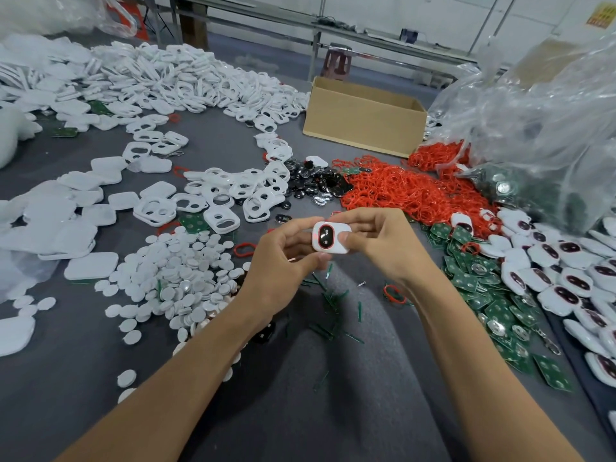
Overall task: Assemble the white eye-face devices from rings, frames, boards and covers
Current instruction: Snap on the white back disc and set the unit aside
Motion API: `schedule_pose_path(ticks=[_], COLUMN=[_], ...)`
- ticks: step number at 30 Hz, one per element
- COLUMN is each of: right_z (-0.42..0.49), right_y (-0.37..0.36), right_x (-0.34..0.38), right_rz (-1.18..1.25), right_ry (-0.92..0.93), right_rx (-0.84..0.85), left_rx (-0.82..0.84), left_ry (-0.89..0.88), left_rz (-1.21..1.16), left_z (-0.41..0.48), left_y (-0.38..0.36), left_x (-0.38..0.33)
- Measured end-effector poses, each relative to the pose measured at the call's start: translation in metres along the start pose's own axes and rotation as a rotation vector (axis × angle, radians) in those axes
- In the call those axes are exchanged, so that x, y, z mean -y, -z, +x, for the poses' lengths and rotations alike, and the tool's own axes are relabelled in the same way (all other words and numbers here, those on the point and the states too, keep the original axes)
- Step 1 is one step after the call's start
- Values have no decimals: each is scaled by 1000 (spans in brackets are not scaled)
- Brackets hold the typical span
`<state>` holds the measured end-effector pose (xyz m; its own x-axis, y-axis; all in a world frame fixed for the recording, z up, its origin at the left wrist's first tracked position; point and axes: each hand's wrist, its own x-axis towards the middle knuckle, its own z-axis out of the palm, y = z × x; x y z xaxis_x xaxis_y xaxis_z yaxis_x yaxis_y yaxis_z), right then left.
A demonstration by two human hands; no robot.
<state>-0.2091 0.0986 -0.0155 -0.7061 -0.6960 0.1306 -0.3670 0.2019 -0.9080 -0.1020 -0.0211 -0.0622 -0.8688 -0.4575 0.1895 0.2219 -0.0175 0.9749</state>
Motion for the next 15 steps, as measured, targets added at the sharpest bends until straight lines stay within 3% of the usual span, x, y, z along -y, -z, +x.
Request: schedule_pose_path(ticks=[10,15], right_z=[1,-3], right_y=[0,4], right_x=[-3,5], right_rz=[72,109], right_ry=[-20,-68], right_rx=[27,149], left_rx=[-45,-33], left_ry=[-5,-22], left_rz=[-34,-27], left_z=[1,0], left_y=[1,2], left_x=[1,-2])
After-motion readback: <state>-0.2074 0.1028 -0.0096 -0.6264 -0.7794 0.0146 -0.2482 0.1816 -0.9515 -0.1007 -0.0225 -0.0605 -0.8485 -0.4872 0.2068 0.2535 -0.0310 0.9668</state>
